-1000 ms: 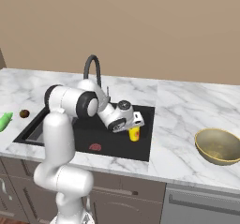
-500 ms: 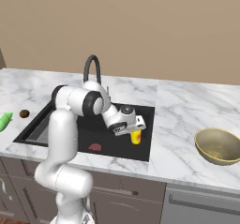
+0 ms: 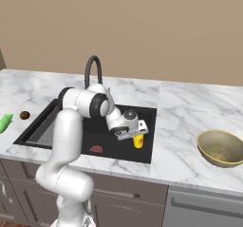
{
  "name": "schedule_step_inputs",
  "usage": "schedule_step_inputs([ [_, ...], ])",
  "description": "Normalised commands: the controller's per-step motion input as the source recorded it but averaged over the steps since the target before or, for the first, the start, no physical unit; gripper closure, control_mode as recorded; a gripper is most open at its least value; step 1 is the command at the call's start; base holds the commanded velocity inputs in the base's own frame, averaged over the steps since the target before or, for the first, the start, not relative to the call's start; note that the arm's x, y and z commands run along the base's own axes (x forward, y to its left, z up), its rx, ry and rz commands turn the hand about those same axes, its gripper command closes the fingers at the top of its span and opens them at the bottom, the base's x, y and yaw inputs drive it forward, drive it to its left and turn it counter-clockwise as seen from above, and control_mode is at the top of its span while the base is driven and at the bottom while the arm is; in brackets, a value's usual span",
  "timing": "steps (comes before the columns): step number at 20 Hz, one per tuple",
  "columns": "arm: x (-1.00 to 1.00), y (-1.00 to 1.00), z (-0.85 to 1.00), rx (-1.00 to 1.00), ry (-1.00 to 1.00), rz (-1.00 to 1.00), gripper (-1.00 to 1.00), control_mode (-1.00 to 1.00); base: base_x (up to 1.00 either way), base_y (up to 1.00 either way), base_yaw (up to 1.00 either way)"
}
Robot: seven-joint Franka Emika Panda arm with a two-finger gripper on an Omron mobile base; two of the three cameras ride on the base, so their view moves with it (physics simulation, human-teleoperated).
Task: Remove the corn and apple from the sink. Then move the bowl and cup from the counter to the sink for washing.
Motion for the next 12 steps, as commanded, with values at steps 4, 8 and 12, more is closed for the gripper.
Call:
schedule_step_inputs([
  [4, 0.12, -0.04, -0.15, 0.00, 0.00, 0.02, 1.00, -1.00, 0.00, 0.00, 0.00],
  [8, 0.12, -0.02, -0.10, 0.00, 0.00, 0.02, 1.00, -1.00, 0.00, 0.00, 0.00],
  [12, 0.13, -0.02, -0.10, 0.00, 0.00, 0.03, 1.00, -1.00, 0.00, 0.00, 0.00],
])
